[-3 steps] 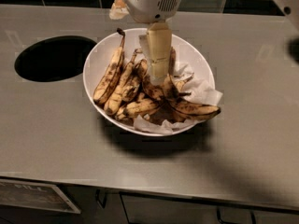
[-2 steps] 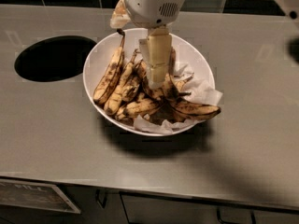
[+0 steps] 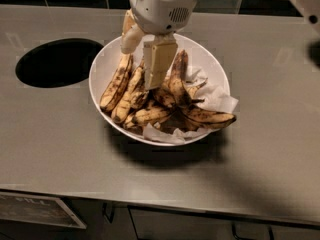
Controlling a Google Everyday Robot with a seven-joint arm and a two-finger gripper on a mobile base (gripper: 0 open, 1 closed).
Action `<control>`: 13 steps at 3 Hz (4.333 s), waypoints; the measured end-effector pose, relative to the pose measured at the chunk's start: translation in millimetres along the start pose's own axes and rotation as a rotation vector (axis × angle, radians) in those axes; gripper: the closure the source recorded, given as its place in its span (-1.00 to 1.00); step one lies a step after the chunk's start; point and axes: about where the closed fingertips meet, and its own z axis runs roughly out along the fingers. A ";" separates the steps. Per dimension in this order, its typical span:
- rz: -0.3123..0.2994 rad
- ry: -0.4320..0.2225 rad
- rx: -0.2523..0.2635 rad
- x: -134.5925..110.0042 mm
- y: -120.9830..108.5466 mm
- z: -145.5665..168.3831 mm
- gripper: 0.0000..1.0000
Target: Pick banana from white bowl
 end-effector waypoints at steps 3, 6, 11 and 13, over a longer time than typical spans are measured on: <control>-0.105 -0.022 -0.044 3.4 -8.6 5.6 -0.20; -0.150 -0.052 -0.045 -5.6 2.0 14.7 -0.22; -0.180 -0.084 -0.081 -11.3 4.1 30.4 -0.24; -0.193 -0.101 -0.098 -16.8 6.9 35.9 -0.24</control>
Offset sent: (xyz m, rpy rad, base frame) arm 0.0045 -0.0108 -0.0063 -0.0592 0.0513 0.1318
